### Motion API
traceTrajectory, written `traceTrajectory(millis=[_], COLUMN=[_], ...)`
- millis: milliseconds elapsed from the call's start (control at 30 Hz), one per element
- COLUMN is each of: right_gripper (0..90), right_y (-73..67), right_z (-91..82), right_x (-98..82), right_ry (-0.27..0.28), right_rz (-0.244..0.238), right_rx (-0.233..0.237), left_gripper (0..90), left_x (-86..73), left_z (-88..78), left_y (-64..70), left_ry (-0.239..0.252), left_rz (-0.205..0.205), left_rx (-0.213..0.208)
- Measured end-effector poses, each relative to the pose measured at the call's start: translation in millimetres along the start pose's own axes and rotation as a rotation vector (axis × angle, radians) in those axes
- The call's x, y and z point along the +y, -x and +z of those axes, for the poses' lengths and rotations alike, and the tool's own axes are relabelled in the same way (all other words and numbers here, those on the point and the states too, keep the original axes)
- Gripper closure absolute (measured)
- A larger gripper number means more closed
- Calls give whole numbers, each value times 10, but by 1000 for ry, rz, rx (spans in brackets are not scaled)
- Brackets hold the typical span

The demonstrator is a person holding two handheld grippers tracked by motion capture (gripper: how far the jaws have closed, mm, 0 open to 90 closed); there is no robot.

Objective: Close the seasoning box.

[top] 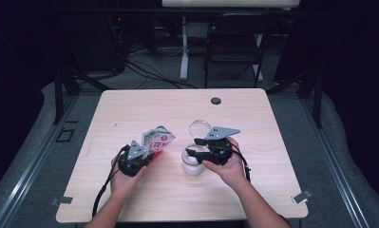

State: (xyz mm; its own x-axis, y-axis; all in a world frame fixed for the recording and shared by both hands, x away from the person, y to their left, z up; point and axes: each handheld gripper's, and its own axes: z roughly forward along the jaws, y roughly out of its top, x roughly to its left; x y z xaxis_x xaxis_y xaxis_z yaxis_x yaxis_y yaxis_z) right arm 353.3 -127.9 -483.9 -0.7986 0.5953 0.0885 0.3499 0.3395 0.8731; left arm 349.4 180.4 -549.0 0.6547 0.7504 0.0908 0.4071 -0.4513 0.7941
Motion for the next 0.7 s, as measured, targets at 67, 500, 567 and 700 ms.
traceTrajectory(millis=[67, 500, 567, 700], right_gripper=[472, 473, 473, 474], right_y=[1, 10, 8, 10], right_z=[-3, -9, -9, -7], right_x=[1, 1, 2, 2], right_ry=[3, 4, 4, 9], right_rz=[-2, -1, -2, 1], right_rx=[2, -2, -3, -2], left_gripper=[824, 830, 831, 833], left_x=[-1, -49, -68, -104], left_z=[-29, -273, -323, -396], left_y=[-36, -303, -359, -446], left_ry=[11, 68, 79, 84], left_rz=[-15, -115, -132, -150], left_rx=[8, 88, 103, 136])
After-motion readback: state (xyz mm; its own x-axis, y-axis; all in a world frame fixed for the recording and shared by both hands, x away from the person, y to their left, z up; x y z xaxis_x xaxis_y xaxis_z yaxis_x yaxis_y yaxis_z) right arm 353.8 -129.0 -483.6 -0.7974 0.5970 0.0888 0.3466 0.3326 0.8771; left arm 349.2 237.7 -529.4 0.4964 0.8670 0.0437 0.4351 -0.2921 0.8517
